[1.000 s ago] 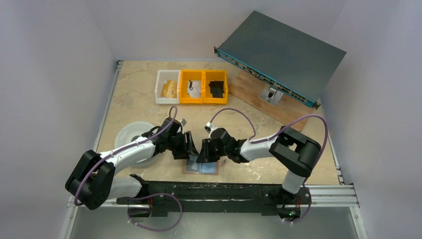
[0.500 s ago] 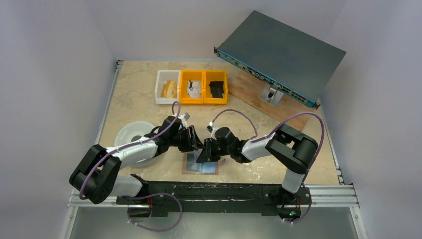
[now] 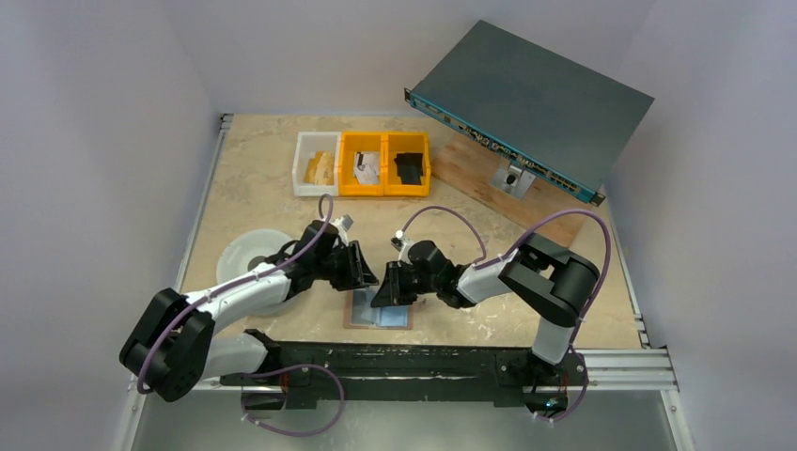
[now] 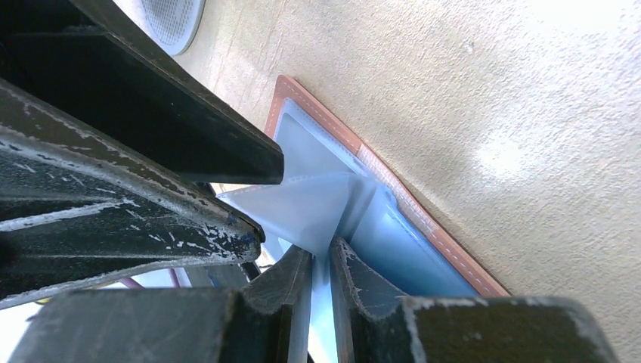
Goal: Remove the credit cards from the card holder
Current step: Remove the credit card from the card holder.
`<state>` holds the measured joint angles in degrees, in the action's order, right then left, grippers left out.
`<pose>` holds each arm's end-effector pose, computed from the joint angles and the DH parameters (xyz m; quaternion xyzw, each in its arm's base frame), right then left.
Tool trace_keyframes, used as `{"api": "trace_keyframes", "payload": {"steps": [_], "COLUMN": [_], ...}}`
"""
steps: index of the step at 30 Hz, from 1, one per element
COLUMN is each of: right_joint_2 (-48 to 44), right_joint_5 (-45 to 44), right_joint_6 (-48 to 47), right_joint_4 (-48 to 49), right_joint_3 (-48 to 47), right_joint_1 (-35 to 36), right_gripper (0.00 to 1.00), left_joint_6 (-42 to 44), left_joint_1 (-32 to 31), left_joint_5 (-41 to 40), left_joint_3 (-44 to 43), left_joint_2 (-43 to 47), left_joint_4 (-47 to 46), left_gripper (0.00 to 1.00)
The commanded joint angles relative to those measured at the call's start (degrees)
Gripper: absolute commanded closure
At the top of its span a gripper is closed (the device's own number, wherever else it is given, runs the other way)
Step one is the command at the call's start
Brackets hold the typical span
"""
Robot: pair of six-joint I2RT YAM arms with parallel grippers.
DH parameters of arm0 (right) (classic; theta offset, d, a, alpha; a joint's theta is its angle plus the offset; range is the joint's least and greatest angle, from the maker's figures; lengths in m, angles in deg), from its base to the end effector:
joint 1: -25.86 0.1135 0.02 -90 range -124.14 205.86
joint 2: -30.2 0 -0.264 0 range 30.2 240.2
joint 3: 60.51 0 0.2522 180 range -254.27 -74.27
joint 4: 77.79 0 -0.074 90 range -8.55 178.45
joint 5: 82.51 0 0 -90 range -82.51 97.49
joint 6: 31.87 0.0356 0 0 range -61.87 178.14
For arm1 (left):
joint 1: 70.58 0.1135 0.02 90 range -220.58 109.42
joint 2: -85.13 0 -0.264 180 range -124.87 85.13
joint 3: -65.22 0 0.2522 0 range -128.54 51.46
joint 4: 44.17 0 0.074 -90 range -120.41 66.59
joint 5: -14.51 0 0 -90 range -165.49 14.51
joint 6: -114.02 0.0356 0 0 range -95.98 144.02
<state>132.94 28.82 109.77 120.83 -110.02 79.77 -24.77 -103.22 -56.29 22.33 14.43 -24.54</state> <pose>0.1765 0.2641 0.1081 -0.1032 0.8683 0.4628 0.1458 0.1862 -0.1332 0.1657 -0.0691 0.9182 -0.3512 0.1699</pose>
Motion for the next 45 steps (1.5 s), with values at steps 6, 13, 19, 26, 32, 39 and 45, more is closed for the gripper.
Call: {"api": "trace_keyframes", "payload": {"steps": [6,13,19,26,32,39,45], "right_joint_2": [3.53,3.21,3.17,2.91,2.65,-0.68,-9.83], "right_joint_5": [-2.07,-2.25,-2.43,-2.47,-2.68,-3.36,-5.30], "right_joint_6": [-1.63,-1.75,-1.62,-1.78,-1.98,-2.67,-4.29], "right_joint_4": [-7.57,-7.87,-7.80,-7.94,-8.32,-10.92,-18.44], "right_joint_3": [1.37,1.44,1.63,1.62,1.38,0.03,-3.21], "right_joint_1": [0.51,0.44,0.46,0.41,0.41,0.41,0.41], "right_gripper": [0.86,0.86,0.86,0.86,0.86,0.73,0.59], "left_joint_6": [1.85,2.84,2.91,1.43,1.28,1.44,-0.27], "left_joint_1": [-0.03,0.02,-0.05,-0.04,-0.02,-0.10,-0.07], "left_joint_5": [0.38,-2.48,-1.22,1.79,3.16,1.39,-0.77], "left_joint_3": [0.08,-1.62,-1.22,-0.34,-0.66,-2.76,-5.15], "left_joint_2": [-0.05,-0.52,-1.04,-2.80,-2.66,-0.37,-0.29], "left_joint_4": [3.00,8.48,7.36,0.78,-0.21,7.47,13.92], "left_gripper": [0.64,0.64,0.64,0.66,0.82,1.00,1.00]}}
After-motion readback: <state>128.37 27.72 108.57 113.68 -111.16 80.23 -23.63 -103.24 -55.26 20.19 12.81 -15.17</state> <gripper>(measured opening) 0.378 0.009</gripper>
